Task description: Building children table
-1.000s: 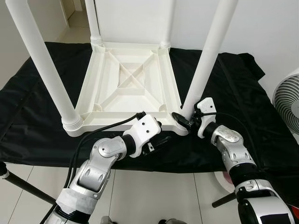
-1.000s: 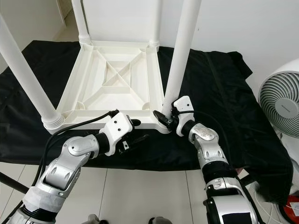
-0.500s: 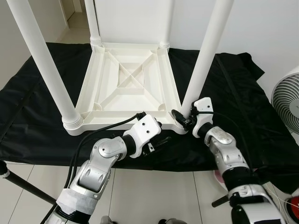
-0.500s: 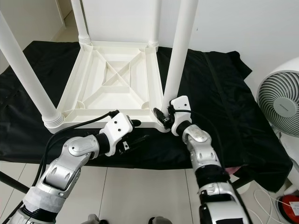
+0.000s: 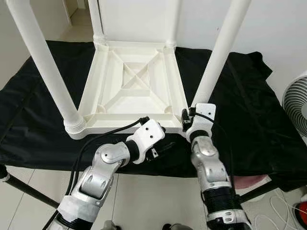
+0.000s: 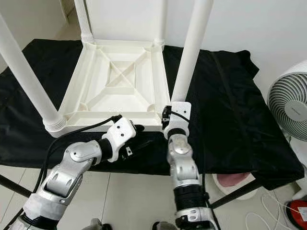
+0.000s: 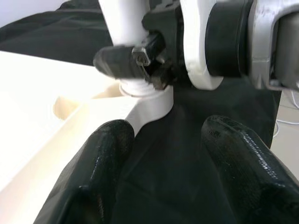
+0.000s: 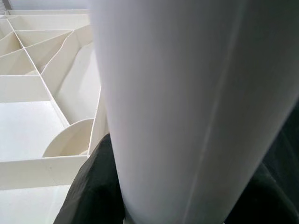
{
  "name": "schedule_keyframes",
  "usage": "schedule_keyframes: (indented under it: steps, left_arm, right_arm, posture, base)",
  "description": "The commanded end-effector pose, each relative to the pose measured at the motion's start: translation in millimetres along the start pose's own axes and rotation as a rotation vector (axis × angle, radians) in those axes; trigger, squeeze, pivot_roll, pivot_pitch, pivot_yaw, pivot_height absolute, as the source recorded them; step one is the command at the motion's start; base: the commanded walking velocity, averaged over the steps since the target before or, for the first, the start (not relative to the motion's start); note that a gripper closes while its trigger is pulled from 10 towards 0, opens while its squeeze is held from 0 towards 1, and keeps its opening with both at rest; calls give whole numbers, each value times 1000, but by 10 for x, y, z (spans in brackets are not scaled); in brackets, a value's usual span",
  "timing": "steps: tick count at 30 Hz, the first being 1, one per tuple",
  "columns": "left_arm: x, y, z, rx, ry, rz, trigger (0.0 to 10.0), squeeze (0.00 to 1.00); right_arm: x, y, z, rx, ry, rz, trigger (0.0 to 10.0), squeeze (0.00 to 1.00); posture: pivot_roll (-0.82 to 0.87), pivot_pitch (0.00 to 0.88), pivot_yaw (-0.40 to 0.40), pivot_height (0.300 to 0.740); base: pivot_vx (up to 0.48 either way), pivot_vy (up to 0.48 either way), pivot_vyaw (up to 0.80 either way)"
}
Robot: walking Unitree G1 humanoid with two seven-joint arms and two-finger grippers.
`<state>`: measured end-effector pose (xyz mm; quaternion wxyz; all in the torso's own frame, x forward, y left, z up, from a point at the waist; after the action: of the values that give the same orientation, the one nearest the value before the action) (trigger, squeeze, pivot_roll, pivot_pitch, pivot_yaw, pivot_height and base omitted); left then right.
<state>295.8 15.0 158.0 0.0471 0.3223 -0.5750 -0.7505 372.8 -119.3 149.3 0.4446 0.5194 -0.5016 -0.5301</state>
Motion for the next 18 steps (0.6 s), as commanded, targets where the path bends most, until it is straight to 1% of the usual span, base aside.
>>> schedule_keyframes:
  steps: [1,2,5,7,10,12,15,16,18]
  left_arm:
    - [-23,-17,2,-17,54,-1,10000,0]
    - [-24,-18,1,-17,53,-1,10000,0]
    - [-28,-20,1,-19,54,-1,10000,0]
    - [-28,-21,3,-19,55,-1,10000,0]
    - [-15,-30,9,-21,56,2,10000,0]
    - [-11,-32,10,-22,56,3,10000,0]
    - [-33,-75,5,-43,70,-9,10000,0]
    - [-43,-93,-7,-53,79,-17,10000,0]
    - [-49,-104,-16,-59,85,-22,10000,0]
  right_arm:
    - [5,99,-7,25,-1,-12,10000,286]
    - [13,109,-3,30,12,-24,10000,1000]
    - [26,158,10,57,40,-27,10000,1000]
    - [36,191,27,72,33,-25,10000,1000]
    - [36,266,80,112,56,-38,10000,1000]
    - [36,276,93,118,62,-37,10000,1000]
    - [133,304,169,139,42,-50,10000,1000]
    - [157,306,204,141,55,-53,10000,0]
    - [166,305,226,141,67,-53,10000,0]
  posture:
    - [-97,77,-11,740]
    - [-98,83,-7,740]
    - [-98,83,-7,740]
    - [-98,83,-7,740]
    - [-98,83,-7,740]
    - [-98,83,-7,740]
    - [-98,87,-8,740]
    - [-98,88,-9,740]
    - [-98,88,-9,740]
  base:
    - [0,0,0]
    - [0,0,0]
    - [0,0,0]
    - [0,0,0]
    - [0,0,0]
    - [0,0,0]
    - [0,0,0]
    - [0,0,0]
    - [0,0,0]
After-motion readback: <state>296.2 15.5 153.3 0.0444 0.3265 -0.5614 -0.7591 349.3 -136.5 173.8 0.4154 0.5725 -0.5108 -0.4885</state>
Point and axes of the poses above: a point about 5 cm out from each wrist's last joint towards the gripper, its own z axis pointing back from the gripper into the wrist, its own y axis along the axis of the wrist's last joint, x = y × z, the point moved 5 cm from there along -z, pointing out of the wrist towards the gripper, and after that the axes turned 6 degrees about -z, right-handed, at the moved point
